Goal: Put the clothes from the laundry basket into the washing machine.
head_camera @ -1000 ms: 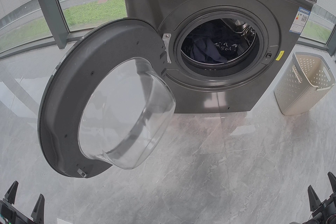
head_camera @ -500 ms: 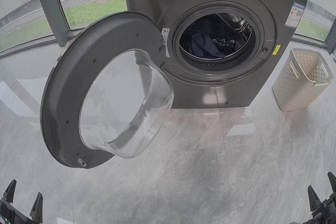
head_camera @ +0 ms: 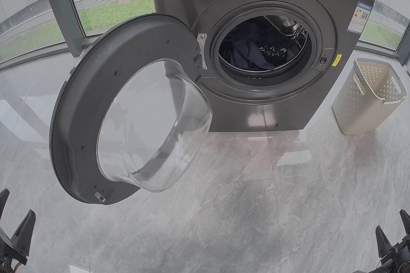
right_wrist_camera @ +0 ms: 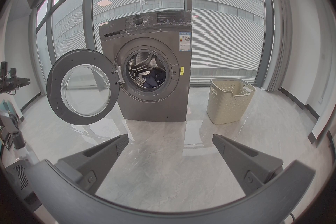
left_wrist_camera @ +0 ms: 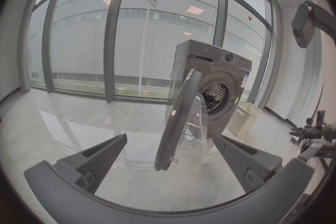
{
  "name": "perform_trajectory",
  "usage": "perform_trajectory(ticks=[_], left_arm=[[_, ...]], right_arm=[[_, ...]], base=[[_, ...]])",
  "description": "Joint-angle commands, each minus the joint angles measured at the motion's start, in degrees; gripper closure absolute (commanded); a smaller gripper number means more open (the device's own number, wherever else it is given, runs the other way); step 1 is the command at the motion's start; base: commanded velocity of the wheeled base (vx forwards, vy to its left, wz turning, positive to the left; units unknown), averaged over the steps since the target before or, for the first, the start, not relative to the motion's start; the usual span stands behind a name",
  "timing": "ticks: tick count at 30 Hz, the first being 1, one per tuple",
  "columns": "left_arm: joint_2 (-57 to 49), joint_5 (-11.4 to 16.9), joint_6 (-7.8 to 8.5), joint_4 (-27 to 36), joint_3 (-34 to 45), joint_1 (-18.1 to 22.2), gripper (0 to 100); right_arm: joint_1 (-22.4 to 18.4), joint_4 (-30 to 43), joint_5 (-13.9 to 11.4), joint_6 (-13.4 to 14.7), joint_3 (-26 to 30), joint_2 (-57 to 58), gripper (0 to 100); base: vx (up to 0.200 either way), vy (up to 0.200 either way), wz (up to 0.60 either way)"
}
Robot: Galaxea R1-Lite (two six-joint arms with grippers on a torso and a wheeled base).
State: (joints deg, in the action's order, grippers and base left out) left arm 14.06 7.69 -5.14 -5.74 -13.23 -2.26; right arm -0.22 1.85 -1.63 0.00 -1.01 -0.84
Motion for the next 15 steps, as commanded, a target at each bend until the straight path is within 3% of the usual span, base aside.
perform_trajectory(ticks=[1, 10, 15], left_arm=[[23.4, 4.7, -3.91, -10.8, -3.4, -3.3, 0], [41.7, 5.8, -3.82, -21.6, -10.2, -3.4, 0], [47.9, 8.2, -3.38, -26.5, -11.1, -4.7, 0]], right_arm=[[0.0, 0.0, 0.0, 0.1, 0.4, 0.8, 0], [0.0, 0.0, 0.0, 0.0, 0.4, 0.8, 0], [0.0, 0.0, 0.1, 0.2, 0.4, 0.8, 0]], base=[[0.0, 0.0, 0.0], [0.0, 0.0, 0.0], [0.0, 0.0, 0.0]])
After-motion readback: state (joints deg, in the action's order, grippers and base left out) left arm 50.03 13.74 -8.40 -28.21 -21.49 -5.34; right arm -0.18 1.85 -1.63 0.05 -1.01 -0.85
